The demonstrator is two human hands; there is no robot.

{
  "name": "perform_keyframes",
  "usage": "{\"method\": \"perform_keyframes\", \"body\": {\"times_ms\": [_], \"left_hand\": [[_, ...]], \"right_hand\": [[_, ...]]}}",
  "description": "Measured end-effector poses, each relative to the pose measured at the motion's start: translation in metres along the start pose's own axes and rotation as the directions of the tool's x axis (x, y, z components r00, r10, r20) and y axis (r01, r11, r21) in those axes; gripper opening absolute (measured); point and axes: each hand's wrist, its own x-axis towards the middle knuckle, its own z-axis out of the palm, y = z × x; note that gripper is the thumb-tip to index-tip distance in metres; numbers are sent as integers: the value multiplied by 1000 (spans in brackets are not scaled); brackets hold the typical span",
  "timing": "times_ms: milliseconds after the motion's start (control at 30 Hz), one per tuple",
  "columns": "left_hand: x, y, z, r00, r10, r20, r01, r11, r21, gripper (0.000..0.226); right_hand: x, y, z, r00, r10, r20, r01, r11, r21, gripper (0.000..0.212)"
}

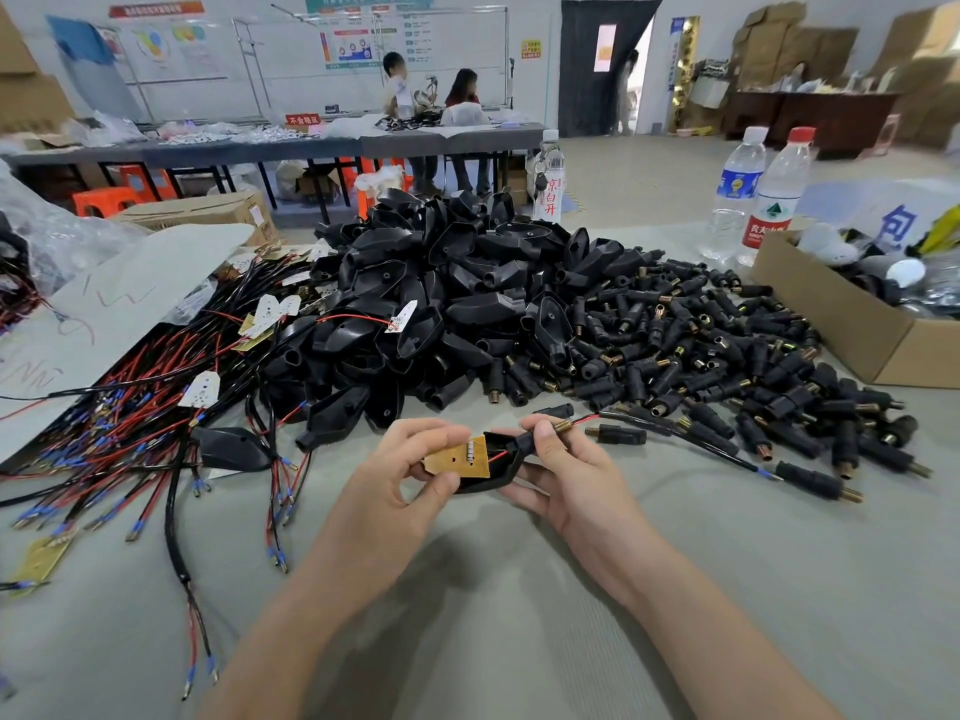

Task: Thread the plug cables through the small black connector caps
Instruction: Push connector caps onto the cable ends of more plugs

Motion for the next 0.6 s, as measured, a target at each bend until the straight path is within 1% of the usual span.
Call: {"method": "perform_keyframes", "body": {"times_ms": [67, 233, 367, 400, 467, 500, 533, 600], "left_hand": [[0, 0, 0, 1000, 10, -5, -10, 1000, 7, 43], [0, 4, 0, 994, 50, -98, -42, 996, 77, 36], [-1, 8, 1, 976, 121, -180, -91, 982, 165, 16], [-1, 9, 3, 971, 117, -207, -78, 979, 186, 12], [0, 9, 6, 960, 91, -266, -30, 974, 224, 13], [1, 8, 8, 955, 58, -291, 4, 978, 208, 15], [2, 9, 9, 951, -1, -308, 49, 988, 149, 17], [3, 8, 10, 944, -150, -295, 142, 989, -50, 20]], "right_hand": [[-1, -1, 0, 1000, 3, -6, -3, 1000, 23, 19], [-2, -4, 2, 1000, 10, 0, -10, 997, 77, 19], [-2, -5, 3, 999, 10, 30, -14, 991, 130, 18], [-2, -5, 3, 999, 7, 42, -13, 989, 145, 18], [-3, -4, 5, 998, -8, 60, -3, 984, 180, 18], [-4, -4, 6, 998, -21, 65, 7, 979, 204, 18], [-4, -4, 7, 997, -35, 68, 19, 974, 228, 18], [-5, -3, 8, 995, -56, 79, 34, 966, 256, 20]]}}
